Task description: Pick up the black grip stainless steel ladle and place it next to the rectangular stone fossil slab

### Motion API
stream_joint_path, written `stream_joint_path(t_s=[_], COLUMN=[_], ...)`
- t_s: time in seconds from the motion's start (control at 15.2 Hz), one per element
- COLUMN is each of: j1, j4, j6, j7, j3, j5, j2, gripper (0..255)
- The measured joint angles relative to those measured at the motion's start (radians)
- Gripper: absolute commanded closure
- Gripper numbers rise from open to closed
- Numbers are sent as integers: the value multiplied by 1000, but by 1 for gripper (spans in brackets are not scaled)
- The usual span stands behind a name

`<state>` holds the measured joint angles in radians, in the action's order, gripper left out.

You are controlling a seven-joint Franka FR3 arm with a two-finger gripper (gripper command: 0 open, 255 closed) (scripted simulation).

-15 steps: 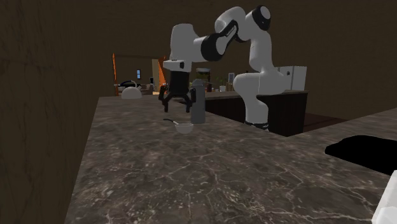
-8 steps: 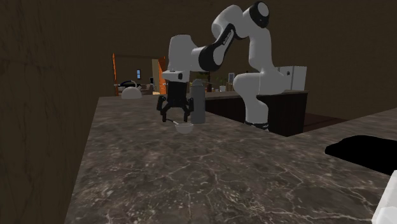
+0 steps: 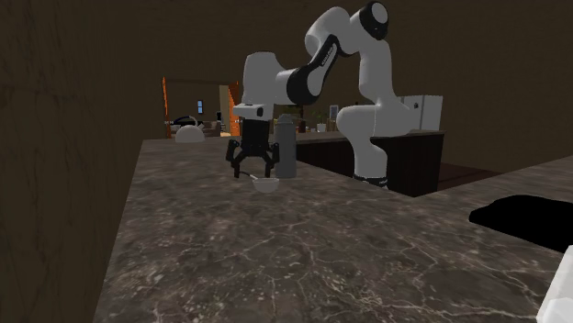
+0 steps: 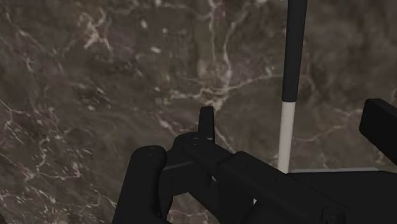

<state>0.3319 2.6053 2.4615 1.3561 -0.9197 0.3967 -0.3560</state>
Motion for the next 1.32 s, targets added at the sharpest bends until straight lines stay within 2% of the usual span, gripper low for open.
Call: stream_joint_path(t_s=[0.66,1.32], j1=[0,-45], j4=[0,-55], j6=[0,-157], j7=[0,-30], j3=[0,82], j5=[0,25], j2=[0,-106], gripper=[255,255])
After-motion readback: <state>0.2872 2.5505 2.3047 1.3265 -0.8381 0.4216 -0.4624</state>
